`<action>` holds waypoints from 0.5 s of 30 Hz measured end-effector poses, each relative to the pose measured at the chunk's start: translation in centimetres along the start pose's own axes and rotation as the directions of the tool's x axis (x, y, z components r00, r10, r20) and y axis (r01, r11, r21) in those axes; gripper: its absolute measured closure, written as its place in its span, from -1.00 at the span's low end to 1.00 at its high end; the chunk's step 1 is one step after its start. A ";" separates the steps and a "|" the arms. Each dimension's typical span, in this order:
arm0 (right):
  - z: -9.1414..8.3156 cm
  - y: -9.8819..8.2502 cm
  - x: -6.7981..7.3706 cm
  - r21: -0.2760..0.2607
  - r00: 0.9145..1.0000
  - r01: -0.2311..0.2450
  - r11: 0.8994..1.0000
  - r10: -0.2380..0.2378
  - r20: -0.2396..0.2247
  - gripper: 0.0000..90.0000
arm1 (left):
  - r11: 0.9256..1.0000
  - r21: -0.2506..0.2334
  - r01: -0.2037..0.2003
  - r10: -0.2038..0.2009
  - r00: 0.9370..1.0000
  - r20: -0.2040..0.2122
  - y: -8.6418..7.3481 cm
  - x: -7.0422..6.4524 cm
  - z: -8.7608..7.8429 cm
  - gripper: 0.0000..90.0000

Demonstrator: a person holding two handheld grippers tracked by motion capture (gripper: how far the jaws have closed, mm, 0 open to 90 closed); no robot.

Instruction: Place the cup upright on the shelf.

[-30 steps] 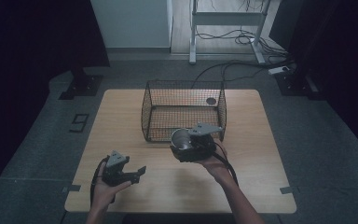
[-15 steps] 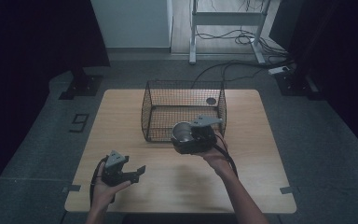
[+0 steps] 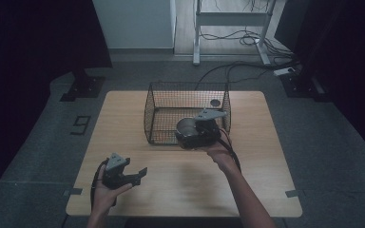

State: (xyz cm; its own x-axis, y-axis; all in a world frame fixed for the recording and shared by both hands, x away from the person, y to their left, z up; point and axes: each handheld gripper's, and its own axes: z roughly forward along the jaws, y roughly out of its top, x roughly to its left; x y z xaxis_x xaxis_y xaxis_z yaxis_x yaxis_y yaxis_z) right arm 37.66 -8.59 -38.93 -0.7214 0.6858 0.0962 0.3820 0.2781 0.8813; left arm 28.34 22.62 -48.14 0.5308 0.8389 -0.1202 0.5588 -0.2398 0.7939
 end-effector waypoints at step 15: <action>1.1 1.1 -1.8 0.018 1.000 -0.019 1.000 0.018 0.026 -0.68 | 1.000 0.017 -0.020 0.020 1.000 0.017 0.0 -0.7 0.7 -0.61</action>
State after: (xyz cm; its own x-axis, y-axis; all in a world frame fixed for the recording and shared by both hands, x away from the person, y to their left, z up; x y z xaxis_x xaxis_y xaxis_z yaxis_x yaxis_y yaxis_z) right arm 40.02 -8.75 -38.67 -0.6993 0.7078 0.1003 0.4056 0.2773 0.8710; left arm 28.46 21.69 -48.48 0.5523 0.8258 -0.1141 0.5589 -0.2653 0.7856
